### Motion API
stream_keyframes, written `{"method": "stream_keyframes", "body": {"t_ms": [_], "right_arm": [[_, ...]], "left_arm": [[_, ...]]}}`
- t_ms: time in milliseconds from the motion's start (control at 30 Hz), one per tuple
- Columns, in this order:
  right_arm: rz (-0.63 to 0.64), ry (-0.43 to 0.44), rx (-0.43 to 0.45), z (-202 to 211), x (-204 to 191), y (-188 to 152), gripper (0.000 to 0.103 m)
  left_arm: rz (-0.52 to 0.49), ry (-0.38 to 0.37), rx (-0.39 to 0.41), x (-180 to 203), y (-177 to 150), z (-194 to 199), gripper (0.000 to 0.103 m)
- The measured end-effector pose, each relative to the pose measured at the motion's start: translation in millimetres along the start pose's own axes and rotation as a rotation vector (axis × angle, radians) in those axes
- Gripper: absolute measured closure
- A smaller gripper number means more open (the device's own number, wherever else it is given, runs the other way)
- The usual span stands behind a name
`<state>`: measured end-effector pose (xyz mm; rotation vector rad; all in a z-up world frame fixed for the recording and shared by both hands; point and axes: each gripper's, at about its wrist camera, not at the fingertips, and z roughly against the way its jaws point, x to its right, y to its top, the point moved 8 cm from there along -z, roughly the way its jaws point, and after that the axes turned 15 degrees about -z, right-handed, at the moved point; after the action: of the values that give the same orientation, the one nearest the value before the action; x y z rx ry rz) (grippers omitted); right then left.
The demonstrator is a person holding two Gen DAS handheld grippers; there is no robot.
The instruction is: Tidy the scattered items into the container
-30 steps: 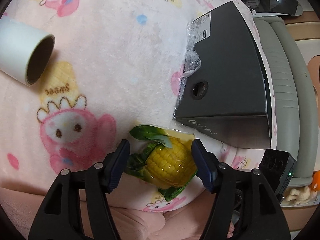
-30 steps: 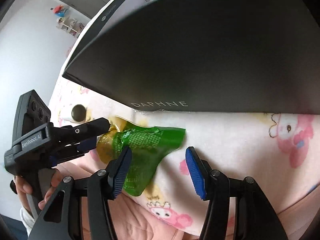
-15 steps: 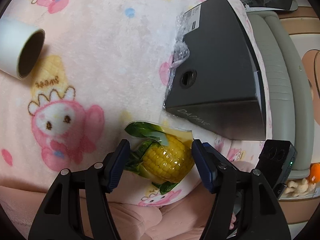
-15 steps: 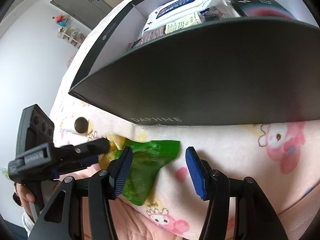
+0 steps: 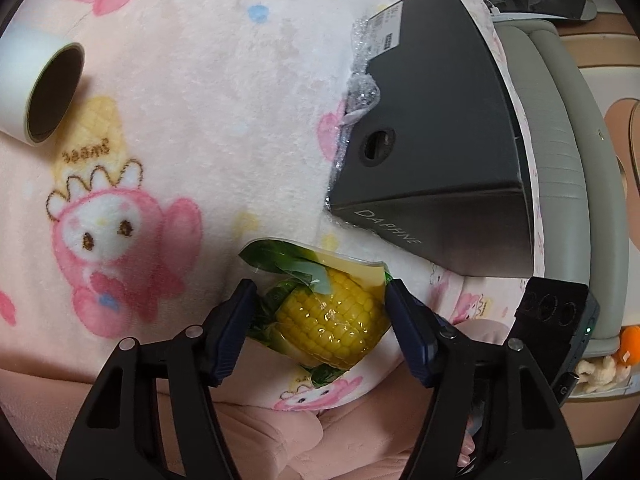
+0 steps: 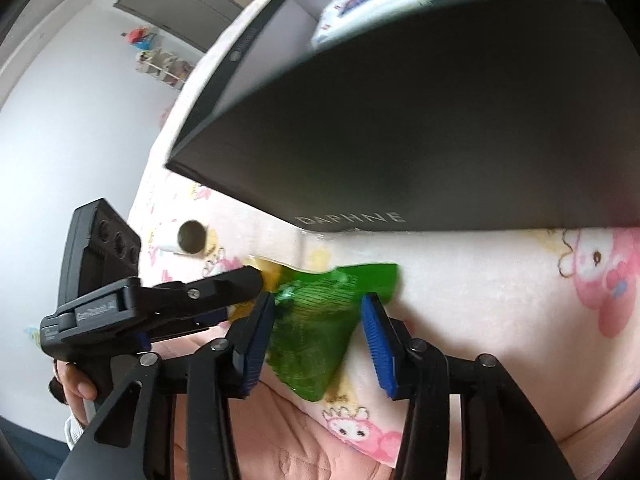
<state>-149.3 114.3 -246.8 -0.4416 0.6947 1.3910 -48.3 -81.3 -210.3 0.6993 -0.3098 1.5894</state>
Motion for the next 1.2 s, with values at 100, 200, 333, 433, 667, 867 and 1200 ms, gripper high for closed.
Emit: {"method": "stream_keyframes", "body": {"t_ms": [100,200,333,433,667,867,1200], "right_arm": [[0.017,0.009,0.0,-4,-8,-3,0.062],[-0.005,-0.006,-0.008,-10,-7,-3,0.062],[-0.06,-0.054,-0.008,-15,7,-1,0.042],[-0.093,-0.056,-0.016,-14,15,1,0.038],[-0.137,0.058,-0.036,-9,18,1,0.044],[-0.102,0.046,-0.005,5,9,0,0.047],[-0.043,0.16,0.05,33,-36,1,0.055]], "left_arm": [[0.004,0.001,0.008,-2,-4,8,0.037],[0.014,0.003,0.009,-5,-7,16,0.037],[0.021,0.009,0.008,-9,-12,25,0.035],[0.023,0.013,0.006,-11,-15,31,0.034],[-0.007,0.012,0.018,-8,-25,51,0.038],[-0.026,-0.019,0.066,-1,-36,80,0.038],[-0.082,-0.085,0.141,60,-25,49,0.042]]}}
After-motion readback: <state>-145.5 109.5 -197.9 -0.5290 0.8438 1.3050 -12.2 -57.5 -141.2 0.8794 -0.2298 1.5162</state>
